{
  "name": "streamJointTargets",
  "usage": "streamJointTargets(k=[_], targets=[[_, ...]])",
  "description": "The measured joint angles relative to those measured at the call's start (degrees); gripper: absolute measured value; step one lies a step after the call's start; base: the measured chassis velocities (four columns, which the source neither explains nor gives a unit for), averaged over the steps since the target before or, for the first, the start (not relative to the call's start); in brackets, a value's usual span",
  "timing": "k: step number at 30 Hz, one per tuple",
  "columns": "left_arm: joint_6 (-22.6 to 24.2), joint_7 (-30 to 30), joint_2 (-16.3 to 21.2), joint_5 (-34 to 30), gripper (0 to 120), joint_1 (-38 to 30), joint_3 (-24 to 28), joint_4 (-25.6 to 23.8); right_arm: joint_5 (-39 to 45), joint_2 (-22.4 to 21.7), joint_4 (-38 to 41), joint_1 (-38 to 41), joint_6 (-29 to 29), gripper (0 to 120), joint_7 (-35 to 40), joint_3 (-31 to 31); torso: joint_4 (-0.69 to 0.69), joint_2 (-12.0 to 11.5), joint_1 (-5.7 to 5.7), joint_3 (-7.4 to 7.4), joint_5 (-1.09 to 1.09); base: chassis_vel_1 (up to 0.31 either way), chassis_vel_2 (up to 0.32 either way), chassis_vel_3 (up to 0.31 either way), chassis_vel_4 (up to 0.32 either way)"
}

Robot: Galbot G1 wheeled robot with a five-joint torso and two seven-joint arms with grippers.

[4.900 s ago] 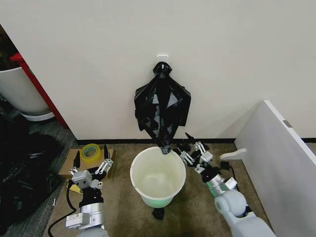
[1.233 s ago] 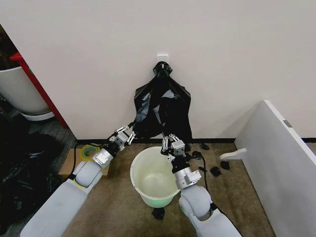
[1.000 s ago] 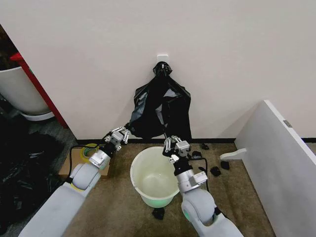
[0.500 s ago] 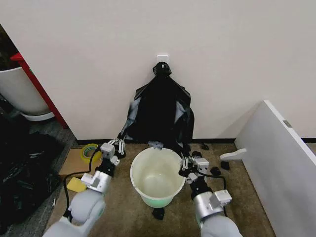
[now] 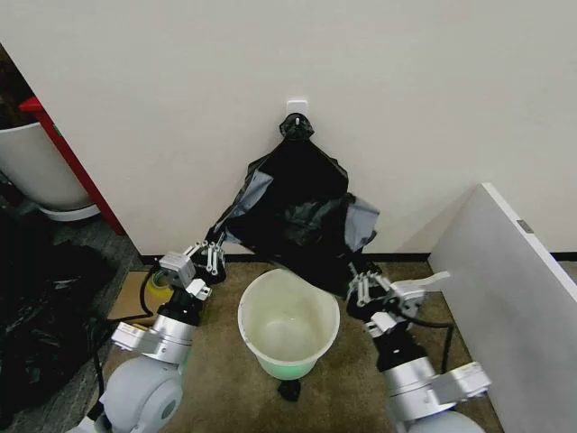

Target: Place the garbage bag over the trash bin.

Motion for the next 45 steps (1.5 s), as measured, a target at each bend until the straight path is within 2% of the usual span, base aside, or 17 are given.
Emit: streamJointTargets(k=[7, 14, 21, 26, 34, 39, 45], targets=[[2.3, -1.8, -0.6, -1.5, 0, 0.8, 1.3, -1.1, 0.4, -0.2, 0.0, -1.8, -2.5, 0, 1.3, 0.4, 0.00, 0.0, 0.00, 0.00, 0.00, 0.000, 0.000, 0.000, 0.000], [3.0, -2.4, -3.3, -1.2, 0, 3.4, 4.3, 1.5, -1.0, -0.2, -2.0, -0.1, -1.3, 0, -0.1, 2.0, 0.00, 0.0, 0.00, 0.00, 0.00, 0.000, 0.000, 0.000, 0.000], [5.0, -4.9, -5.2, -0.7, 0, 7.6, 5.5, 1.5, -0.6, -0.7, -3.1, -0.2, -2.7, 0, 1.0, -0.6, 0.00, 0.0, 0.00, 0.00, 0.00, 0.000, 0.000, 0.000, 0.000], [6.6, -7.2, -4.8, 1.3, 0, 9.1, 5.7, 1.2, 0.1, -1.5, -3.3, -0.3, -3.4, 0, 1.4, -2.1, 0.00, 0.0, 0.00, 0.00, -0.01, 0.000, 0.000, 0.000, 0.000], [11.9, -13.0, -1.3, 3.9, 0, 10.5, 5.1, -1.2, 3.3, -5.3, -3.2, -0.8, -5.6, 0, 3.0, -4.9, 0.00, 0.0, 0.00, 0.00, 0.00, 0.000, 0.000, 0.000, 0.000], [11.9, -14.0, -1.1, 6.2, 0, 10.5, 4.2, -0.9, 3.9, -5.9, -4.6, 0.2, -3.3, 0, 1.2, -5.0, 0.00, 0.0, 0.00, 0.00, 0.00, 0.000, 0.000, 0.000, 0.000], [8.6, -14.3, -3.0, 11.9, 0, 10.1, 3.7, 2.0, 4.2, -5.4, -9.0, 2.6, 3.0, 0, -6.1, -4.2, 0.00, 0.0, 0.00, 0.00, -0.01, 0.000, 0.000, 0.000, 0.000]])
